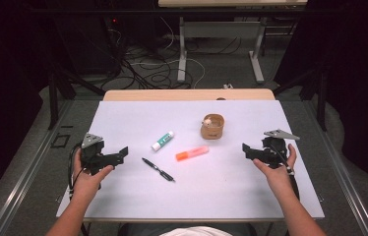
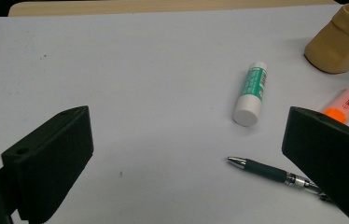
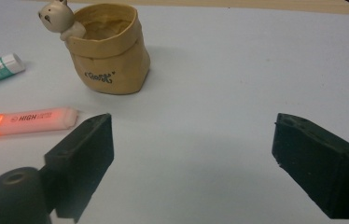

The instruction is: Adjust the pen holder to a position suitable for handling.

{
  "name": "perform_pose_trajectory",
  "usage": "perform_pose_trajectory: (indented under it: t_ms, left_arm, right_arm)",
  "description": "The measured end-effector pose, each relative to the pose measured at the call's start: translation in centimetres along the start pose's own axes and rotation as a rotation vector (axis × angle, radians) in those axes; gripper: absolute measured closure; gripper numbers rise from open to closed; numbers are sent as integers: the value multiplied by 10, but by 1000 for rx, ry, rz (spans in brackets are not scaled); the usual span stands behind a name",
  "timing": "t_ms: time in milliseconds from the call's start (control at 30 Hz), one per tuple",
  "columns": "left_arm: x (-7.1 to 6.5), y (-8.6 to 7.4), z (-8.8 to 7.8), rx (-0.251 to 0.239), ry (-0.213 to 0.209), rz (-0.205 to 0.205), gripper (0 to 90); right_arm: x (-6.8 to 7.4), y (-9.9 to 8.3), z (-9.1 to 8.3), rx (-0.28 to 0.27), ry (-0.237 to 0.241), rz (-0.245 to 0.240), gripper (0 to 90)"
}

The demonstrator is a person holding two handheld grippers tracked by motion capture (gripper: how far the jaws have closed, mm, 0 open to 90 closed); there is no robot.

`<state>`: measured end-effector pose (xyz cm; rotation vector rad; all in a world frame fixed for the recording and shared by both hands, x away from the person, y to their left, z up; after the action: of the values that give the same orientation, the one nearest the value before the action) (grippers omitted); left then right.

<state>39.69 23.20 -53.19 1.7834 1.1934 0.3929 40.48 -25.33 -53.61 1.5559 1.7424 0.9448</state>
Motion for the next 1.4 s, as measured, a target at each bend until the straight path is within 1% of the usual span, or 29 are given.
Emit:
perform_pose_trajectory:
  t_ms: [33,133,167,200,233,267,333,400,467,500,533,567,600,633,667,767,800,833,867,967,1033,1067,1133,1167,1200,1233,1300,1367,1400]
  left_arm:
    - [0,0,0,3,-1,-3,20]
    - [1,0,0,3,0,3,21]
    - [1,0,-1,5,-1,2,20]
    - [0,0,-1,5,0,1,21]
    - [0,0,-1,4,0,2,21]
    - [0,0,-1,0,-2,-1,20]
    - [-1,0,-1,4,0,5,20]
    - [-1,0,-1,2,1,4,21]
    - [-2,0,-1,6,1,11,20]
    - [-3,0,-2,2,1,14,20]
    - [-3,0,-2,2,1,14,21]
    - [-3,0,-1,-6,3,13,21]
    - [-3,0,-2,-5,2,11,20]
    - [-3,0,-2,-3,3,11,20]
    - [-3,0,-2,-3,4,11,20]
    - [-2,0,-1,0,2,12,20]
    - [-2,0,-1,3,1,13,20]
    - [-2,0,-1,4,1,15,20]
    - [-2,-1,-1,4,0,16,20]
    - [-3,-1,-1,6,0,17,21]
    - [-4,0,-1,6,0,20,21]
    - [-4,-1,-2,12,-4,20,20]
    - [-4,-1,-1,12,-4,20,20]
    - [-4,-1,-1,11,-7,19,21]
    - [-4,-1,0,6,-5,18,21]
    - [-4,-1,0,8,-5,18,21]
    - [-4,-1,0,4,-7,17,21]
    - [-3,-1,-1,13,-8,18,21]
    - [-3,-1,0,6,-5,17,21]
  right_arm:
    - [0,0,0,2,4,-14,156]
    - [1,-1,3,13,6,-30,170]
    - [1,0,3,9,6,-33,219]
    - [0,1,3,4,4,-37,243]
    - [0,1,3,4,4,-37,243]
    - [1,2,2,17,18,-27,318]
    - [1,3,2,23,21,-34,329]
    - [4,10,3,21,45,-31,356]
    - [5,14,4,17,53,-38,366]
    - [9,22,6,12,64,-45,372]
    - [9,22,6,12,64,-45,372]
    - [11,26,7,18,73,-51,373]
    - [16,35,10,27,78,-62,376]
    - [16,35,10,27,78,-62,376]
    - [17,39,12,25,73,-75,376]
    - [23,51,19,65,78,-83,376]
    - [27,58,25,74,77,-96,385]
    - [27,58,25,74,77,-96,385]
    - [31,65,30,81,85,-104,397]
    - [34,71,35,94,89,-97,411]
    - [36,76,40,107,92,-89,441]
    - [37,78,42,118,102,-85,464]
    - [41,82,46,136,112,-77,470]
    - [44,85,51,144,109,-70,494]
    - [45,86,53,157,110,-69,500]
    - [45,86,53,157,110,-69,500]
    - [47,88,60,176,114,-68,514]
    - [49,89,68,177,117,-56,529]
    - [51,90,72,170,120,-53,532]
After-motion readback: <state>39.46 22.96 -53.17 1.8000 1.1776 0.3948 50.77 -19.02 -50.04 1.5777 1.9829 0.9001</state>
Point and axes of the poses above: each handheld gripper's, and its own axes: z roughly forward along the jaws, y roughly out of its top, x roughly to its left, the point moved 6 cm from there along z, roughly forward along the jaws, and after that the axes turned 9 degrees about -y, right-handed, at the moved point
